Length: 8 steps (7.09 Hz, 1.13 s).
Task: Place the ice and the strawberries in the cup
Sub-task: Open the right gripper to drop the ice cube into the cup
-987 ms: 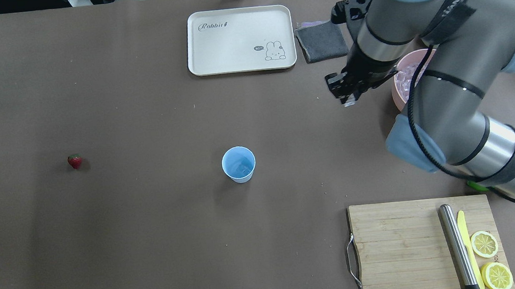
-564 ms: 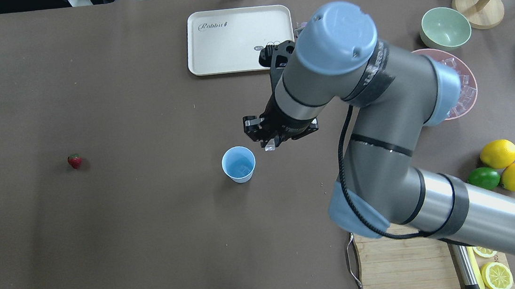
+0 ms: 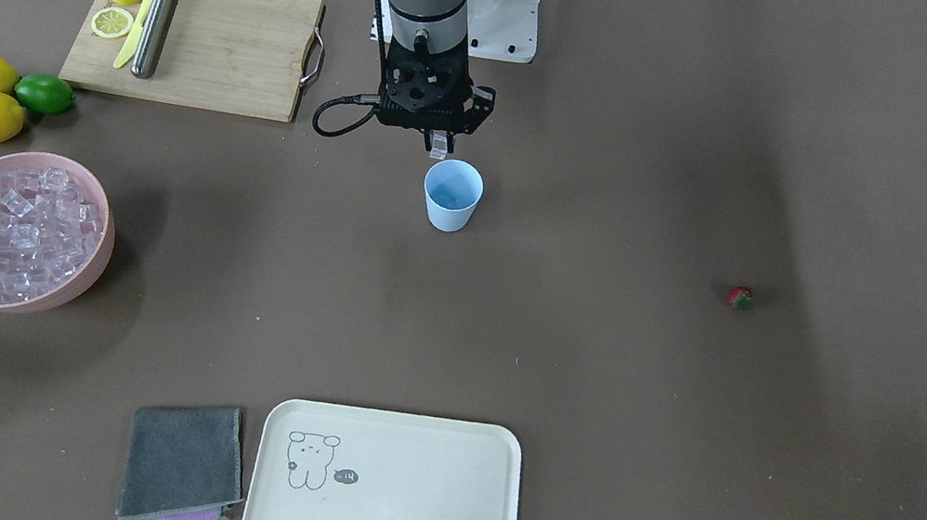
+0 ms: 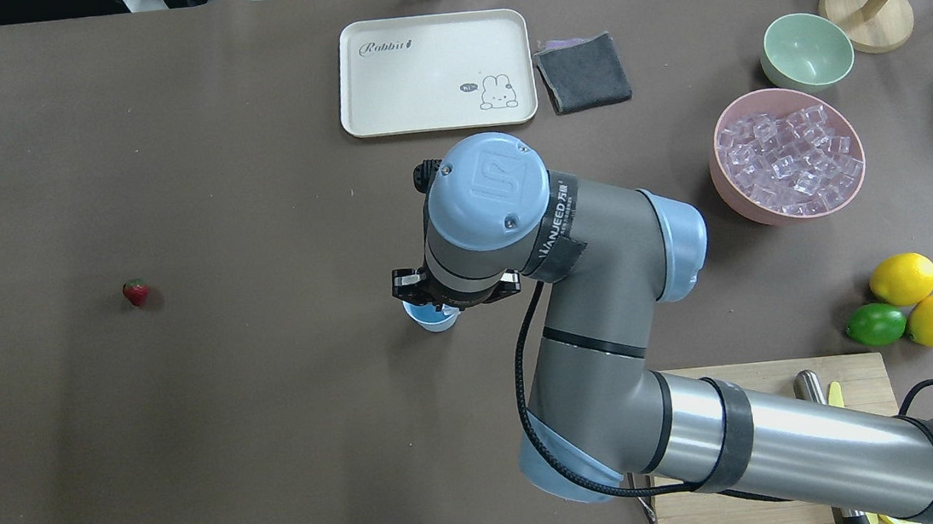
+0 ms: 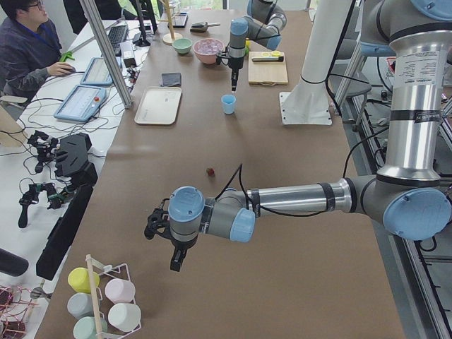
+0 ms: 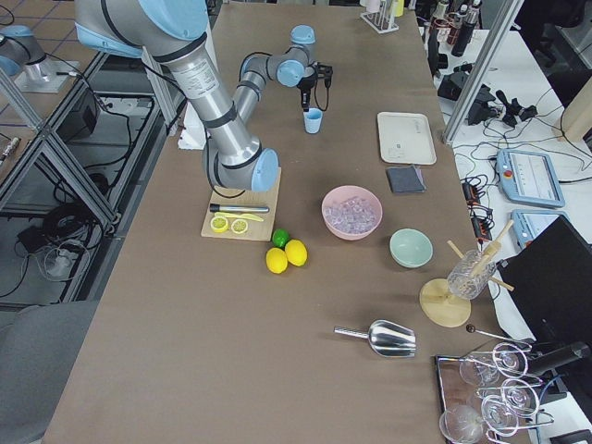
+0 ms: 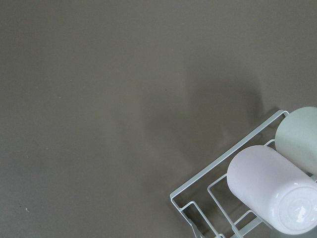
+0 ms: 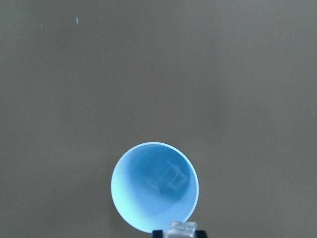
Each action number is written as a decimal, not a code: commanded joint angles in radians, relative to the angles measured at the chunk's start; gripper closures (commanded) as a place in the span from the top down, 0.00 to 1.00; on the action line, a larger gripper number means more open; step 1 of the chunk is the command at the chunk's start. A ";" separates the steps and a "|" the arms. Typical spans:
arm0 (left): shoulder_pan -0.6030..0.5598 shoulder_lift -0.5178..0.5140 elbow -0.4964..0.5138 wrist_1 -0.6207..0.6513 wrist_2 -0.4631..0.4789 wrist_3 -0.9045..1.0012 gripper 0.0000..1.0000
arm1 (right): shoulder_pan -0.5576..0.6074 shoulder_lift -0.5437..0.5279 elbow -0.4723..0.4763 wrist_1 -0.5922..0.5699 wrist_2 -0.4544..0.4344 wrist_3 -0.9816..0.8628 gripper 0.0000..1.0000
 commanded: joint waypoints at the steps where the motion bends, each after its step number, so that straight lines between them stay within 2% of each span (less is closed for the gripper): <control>1: -0.012 0.001 0.000 0.000 0.000 0.003 0.98 | -0.001 0.026 -0.069 0.061 -0.016 -0.001 0.00; 3: -0.012 -0.002 0.001 0.000 0.000 0.002 0.98 | 0.006 0.048 -0.123 0.096 -0.016 0.002 0.00; 4: -0.012 -0.004 0.005 0.000 0.000 0.000 0.98 | 0.006 0.052 -0.123 0.094 -0.016 0.005 0.05; 5: -0.012 -0.004 0.005 0.002 0.000 0.000 0.98 | 0.009 0.053 -0.123 0.088 -0.016 0.007 0.94; 6: -0.012 -0.004 0.009 0.000 0.000 0.000 0.98 | 0.018 0.053 -0.122 0.083 -0.012 0.010 0.99; 8: -0.012 -0.004 0.009 0.000 0.000 -0.001 0.98 | 0.029 0.050 -0.091 0.083 -0.012 0.010 0.99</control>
